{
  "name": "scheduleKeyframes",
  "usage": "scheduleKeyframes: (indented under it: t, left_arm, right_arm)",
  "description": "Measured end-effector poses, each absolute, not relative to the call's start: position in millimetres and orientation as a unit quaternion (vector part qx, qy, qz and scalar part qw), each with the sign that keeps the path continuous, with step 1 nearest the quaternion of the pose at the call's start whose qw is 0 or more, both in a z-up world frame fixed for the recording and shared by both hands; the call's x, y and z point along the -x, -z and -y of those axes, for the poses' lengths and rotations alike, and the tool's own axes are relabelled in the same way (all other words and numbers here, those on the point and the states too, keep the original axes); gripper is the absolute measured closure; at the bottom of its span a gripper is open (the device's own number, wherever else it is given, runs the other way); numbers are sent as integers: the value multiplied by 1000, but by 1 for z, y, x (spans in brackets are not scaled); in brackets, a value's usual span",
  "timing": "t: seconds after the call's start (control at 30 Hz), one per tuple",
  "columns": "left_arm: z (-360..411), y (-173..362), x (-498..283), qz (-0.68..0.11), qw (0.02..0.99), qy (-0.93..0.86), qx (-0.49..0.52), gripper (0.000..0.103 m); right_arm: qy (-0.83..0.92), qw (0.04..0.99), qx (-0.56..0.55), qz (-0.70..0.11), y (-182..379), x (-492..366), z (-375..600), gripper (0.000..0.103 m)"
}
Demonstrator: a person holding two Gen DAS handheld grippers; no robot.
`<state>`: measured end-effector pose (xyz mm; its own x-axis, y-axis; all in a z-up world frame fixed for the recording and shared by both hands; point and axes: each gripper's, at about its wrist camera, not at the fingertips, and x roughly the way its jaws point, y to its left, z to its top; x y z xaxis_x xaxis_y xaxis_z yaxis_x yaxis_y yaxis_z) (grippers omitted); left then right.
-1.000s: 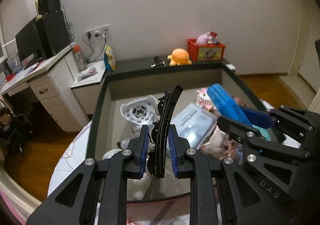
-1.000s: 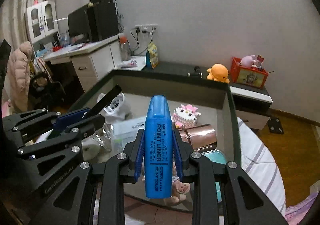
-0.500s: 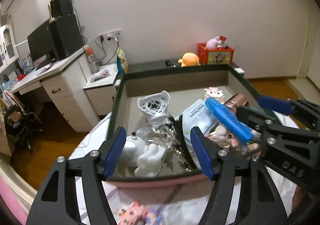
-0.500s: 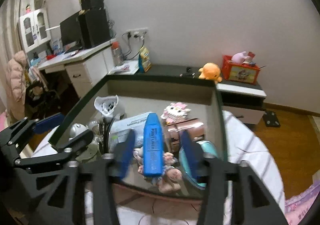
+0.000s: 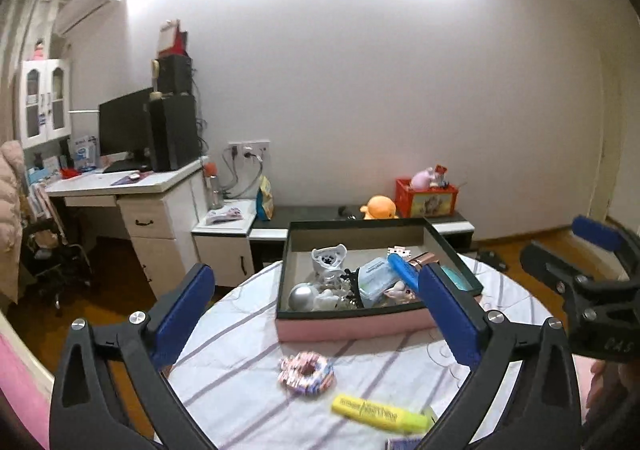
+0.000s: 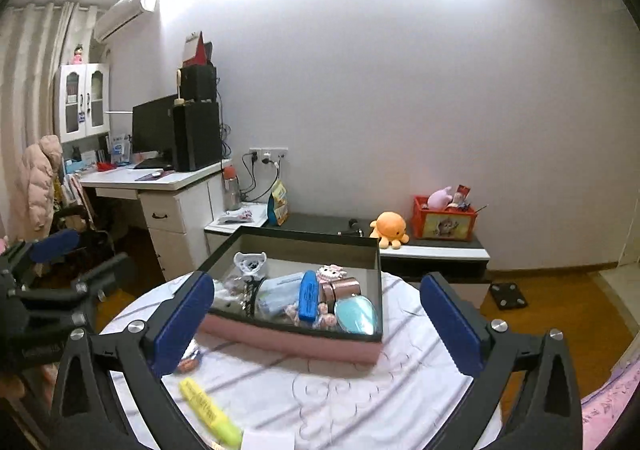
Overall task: Organize rigid objects
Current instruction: 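Lift both tools out of the box back over the bed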
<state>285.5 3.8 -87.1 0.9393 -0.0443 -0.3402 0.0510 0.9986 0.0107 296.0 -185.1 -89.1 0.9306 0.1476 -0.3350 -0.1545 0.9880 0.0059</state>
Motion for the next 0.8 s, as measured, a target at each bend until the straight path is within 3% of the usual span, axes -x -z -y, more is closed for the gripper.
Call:
scheduleKeyframes:
  t: [0.27,0.8]
  left_arm:
    - [-4,87,-211,-155,987,41,-5,0]
    - [-4,87,-162,-152,987,56,-5,0]
  right_arm:
    - [-54,987,2,-149,89,-227,179,0]
    - [-33,990,3,-140,87,-166,175,0]
